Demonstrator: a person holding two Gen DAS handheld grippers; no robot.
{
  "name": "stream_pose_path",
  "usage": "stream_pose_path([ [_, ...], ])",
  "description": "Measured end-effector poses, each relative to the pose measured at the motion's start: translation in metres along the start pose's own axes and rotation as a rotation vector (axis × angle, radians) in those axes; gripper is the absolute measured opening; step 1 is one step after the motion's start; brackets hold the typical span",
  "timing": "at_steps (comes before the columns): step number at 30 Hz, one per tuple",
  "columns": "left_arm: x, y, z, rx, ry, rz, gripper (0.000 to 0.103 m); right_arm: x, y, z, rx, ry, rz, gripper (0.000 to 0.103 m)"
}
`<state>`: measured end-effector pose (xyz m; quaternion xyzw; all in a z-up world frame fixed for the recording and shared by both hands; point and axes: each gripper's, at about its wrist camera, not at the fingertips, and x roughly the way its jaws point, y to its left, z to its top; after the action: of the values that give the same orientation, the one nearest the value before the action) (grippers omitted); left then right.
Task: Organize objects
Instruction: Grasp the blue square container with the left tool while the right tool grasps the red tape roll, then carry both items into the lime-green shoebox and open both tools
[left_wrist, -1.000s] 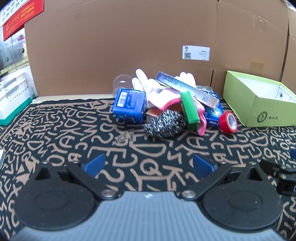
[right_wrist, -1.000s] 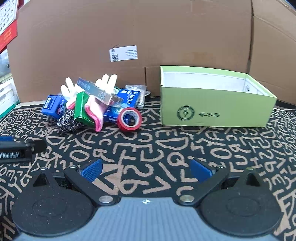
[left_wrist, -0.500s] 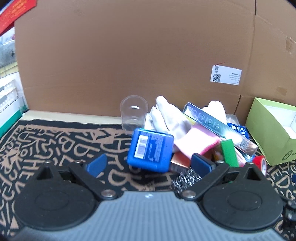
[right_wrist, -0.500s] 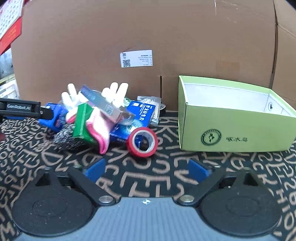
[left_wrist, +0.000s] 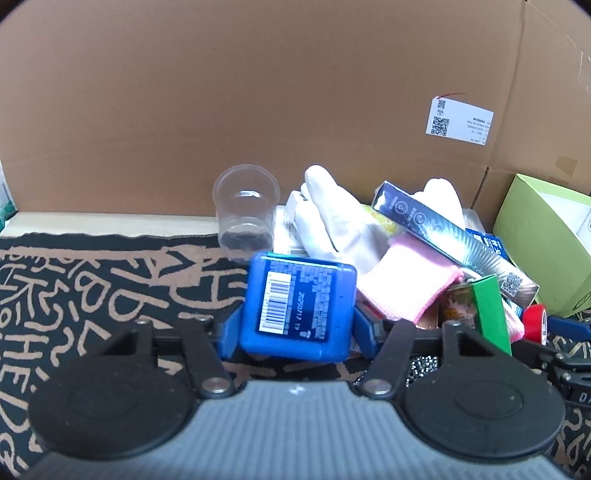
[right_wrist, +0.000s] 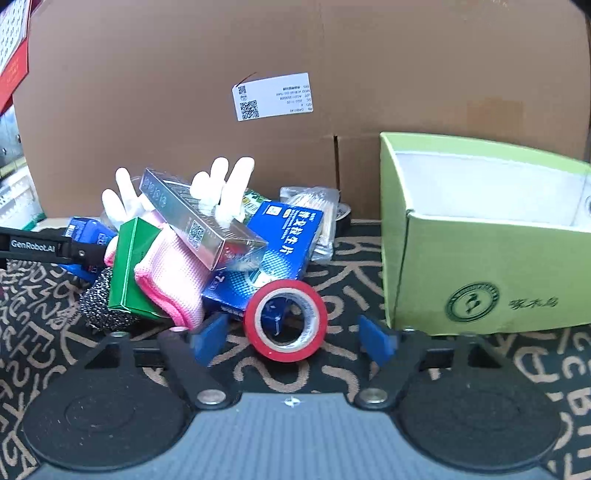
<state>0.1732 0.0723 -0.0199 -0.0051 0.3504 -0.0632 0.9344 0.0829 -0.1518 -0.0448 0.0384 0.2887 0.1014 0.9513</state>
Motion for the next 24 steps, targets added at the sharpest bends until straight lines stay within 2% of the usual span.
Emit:
stream_pose_path([
  [2,0.000,0.000,0.000,0.003,-0.003,0.003,0.060,0.000,-0.001,-0.001,0.017,0.003,0.016,0.053],
  [10,0.001,-0.003,-0.003,0.009,0.011,0.027,0.060,-0.013,0.003,-0.003,0.029,0.002,0.019,0.052],
  [17,-0.027,-0.009,-0.010,0.008,0.004,0.035,0.060,-0.041,0.003,-0.011,0.035,-0.035,0.027,0.052],
  [24,-0.074,-0.034,-0.001,0.045,-0.052,-0.053,0.060,-0.078,0.000,-0.010,0.066,-0.099,0.034,0.052],
])
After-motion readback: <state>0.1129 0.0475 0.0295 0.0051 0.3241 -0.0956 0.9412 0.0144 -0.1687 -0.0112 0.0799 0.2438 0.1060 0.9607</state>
